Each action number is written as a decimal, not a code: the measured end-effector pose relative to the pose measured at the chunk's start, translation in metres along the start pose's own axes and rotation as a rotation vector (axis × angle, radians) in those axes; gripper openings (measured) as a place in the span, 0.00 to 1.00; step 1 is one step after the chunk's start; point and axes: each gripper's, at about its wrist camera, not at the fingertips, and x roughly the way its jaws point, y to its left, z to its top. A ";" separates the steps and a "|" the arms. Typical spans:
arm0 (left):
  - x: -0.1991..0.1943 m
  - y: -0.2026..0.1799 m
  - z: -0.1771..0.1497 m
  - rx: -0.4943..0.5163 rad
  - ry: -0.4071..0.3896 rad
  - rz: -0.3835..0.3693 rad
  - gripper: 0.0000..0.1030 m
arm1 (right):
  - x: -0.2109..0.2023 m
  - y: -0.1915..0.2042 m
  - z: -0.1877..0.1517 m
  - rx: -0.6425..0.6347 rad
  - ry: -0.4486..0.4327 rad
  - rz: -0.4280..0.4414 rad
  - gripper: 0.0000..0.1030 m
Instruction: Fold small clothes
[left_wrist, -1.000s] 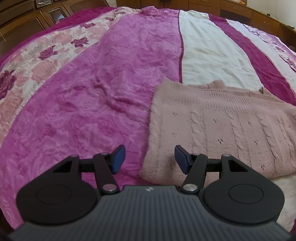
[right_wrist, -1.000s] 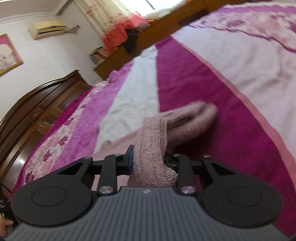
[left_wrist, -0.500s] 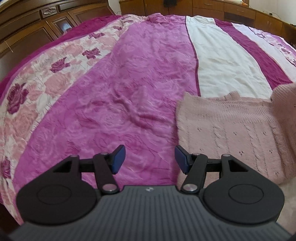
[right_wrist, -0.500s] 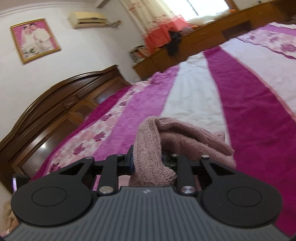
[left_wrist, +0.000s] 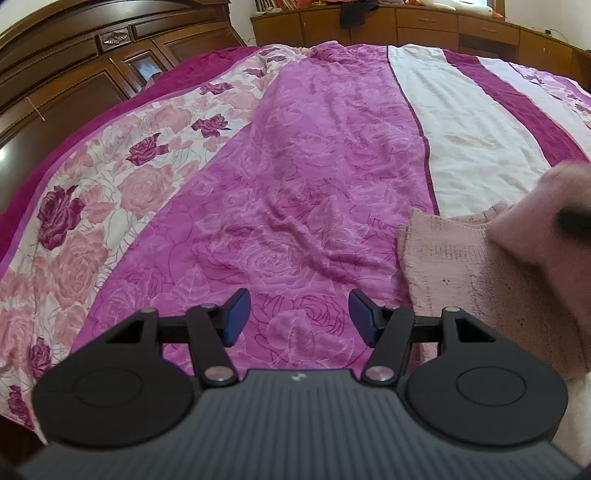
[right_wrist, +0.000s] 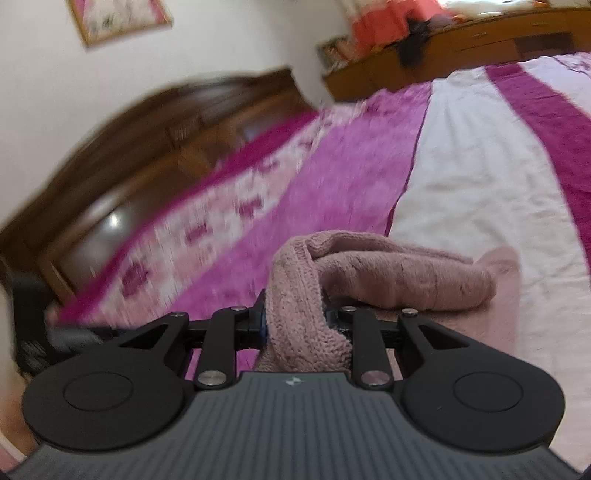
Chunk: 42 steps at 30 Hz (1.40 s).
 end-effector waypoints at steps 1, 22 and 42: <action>0.001 0.001 0.000 -0.001 0.001 -0.002 0.59 | 0.013 0.006 -0.007 -0.018 0.030 -0.009 0.26; 0.000 -0.042 0.017 0.083 -0.083 -0.177 0.59 | 0.004 0.025 -0.060 -0.022 0.070 -0.007 0.67; 0.057 -0.127 0.019 0.184 -0.113 -0.282 0.28 | -0.043 -0.059 -0.068 0.164 -0.066 -0.247 0.72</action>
